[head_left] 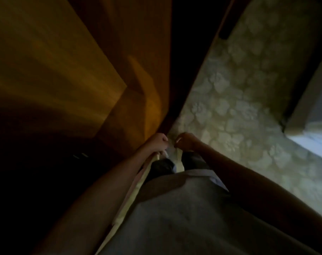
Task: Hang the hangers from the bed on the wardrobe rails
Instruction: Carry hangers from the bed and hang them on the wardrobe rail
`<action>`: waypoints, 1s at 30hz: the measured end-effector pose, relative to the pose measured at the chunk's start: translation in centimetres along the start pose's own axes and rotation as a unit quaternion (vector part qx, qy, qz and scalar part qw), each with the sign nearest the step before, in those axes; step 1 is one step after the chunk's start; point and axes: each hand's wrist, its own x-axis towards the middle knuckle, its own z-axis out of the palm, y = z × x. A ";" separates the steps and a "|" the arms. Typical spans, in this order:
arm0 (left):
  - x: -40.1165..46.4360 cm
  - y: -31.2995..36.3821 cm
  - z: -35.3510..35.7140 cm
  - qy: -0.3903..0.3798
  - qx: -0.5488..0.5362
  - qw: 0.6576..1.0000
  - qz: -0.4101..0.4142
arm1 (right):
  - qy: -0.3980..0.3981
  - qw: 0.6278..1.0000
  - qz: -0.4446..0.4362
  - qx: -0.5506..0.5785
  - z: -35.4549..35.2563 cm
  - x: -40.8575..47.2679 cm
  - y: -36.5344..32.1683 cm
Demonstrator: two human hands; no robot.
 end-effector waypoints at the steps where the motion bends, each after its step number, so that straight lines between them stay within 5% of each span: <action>1: 0.7 -0.1 1.1 -0.020 0.021 1.000 0.000 | 0.010 0.999 0.023 0.020 1.1 0.2 1.4; 5: 2.8 -0.4 5.0 -0.072 0.076 0.995 0.001 | 0.036 0.987 0.100 0.122 5.0 -1.2 6.2; 10: 4.4 0.9 9.0 -0.156 0.179 0.971 0.030 | 0.137 0.920 0.215 0.297 10.2 -3.7 13.3; 17: 4.0 6.0 17.8 -0.220 0.332 0.913 0.084 | 0.172 0.790 0.356 0.469 18.7 -11.9 21.1; 30: -1.5 18.0 41.5 -0.264 0.506 0.805 0.163 | 0.224 0.528 0.419 0.703 34.4 -23.9 32.6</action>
